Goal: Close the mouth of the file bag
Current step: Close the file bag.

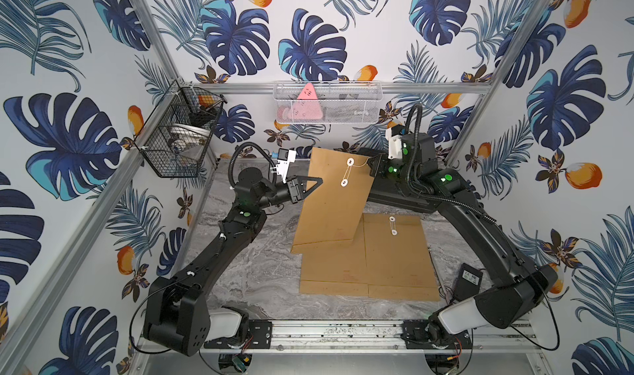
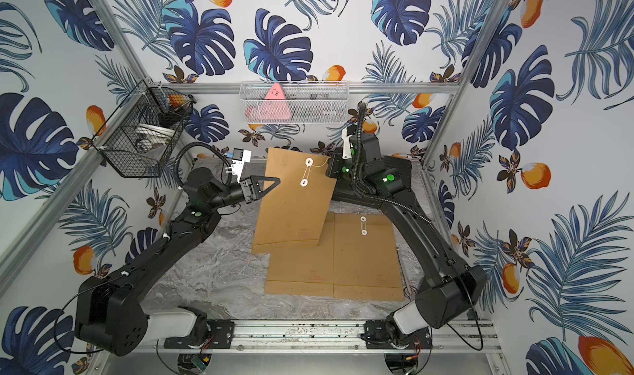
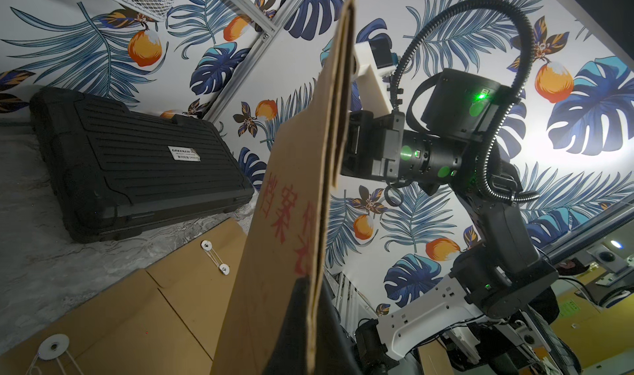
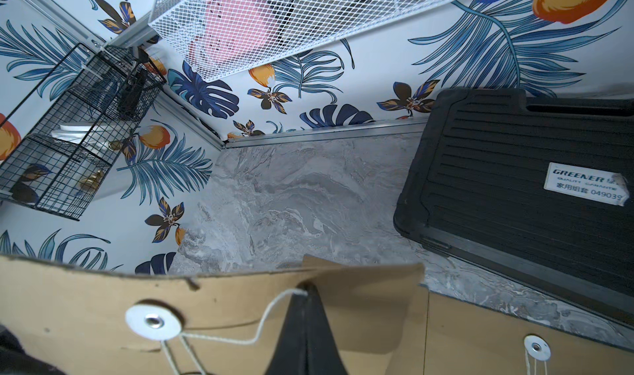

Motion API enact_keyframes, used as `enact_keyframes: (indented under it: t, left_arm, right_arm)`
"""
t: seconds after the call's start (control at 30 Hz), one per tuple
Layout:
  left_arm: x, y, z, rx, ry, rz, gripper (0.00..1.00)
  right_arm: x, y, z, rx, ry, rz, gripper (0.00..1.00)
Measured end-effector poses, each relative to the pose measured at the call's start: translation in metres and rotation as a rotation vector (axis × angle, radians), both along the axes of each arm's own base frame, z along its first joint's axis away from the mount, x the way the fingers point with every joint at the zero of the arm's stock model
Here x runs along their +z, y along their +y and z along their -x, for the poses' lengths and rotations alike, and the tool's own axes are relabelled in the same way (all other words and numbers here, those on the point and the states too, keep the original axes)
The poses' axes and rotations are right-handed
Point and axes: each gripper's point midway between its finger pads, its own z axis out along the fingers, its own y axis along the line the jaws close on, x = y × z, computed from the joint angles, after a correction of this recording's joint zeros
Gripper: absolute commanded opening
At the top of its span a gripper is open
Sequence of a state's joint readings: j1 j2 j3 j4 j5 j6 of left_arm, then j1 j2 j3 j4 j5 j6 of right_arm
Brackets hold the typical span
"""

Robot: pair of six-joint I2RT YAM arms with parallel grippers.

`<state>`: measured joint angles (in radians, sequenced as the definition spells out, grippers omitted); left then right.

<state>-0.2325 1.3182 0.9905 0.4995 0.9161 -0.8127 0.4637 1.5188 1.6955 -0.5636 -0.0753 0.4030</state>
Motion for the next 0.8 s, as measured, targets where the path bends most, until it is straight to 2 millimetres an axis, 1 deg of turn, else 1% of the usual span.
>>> enact_keyframes:
  t: [0.27, 0.53, 0.7, 0.8]
  left_arm:
    - [-0.008, -0.008, 0.004, -0.02, 0.019, -0.005, 0.0]
    - [-0.01, -0.018, 0.01, -0.048, 0.02, -0.007, 0.0]
    - [-0.013, -0.022, 0.011, -0.055, 0.025, -0.01, 0.0]
    - [-0.014, -0.023, 0.01, -0.053, 0.028, -0.011, 0.0]
  right_arm:
    - [0.008, 0.008, 0.0, 0.023, 0.015, 0.001, 0.0]
    - [0.016, 0.025, -0.001, 0.058, 0.0, 0.021, 0.0]
    - [0.023, 0.031, -0.001, 0.066, -0.015, 0.028, 0.0]
    - [0.027, 0.038, 0.0, 0.08, -0.027, 0.031, 0.0]
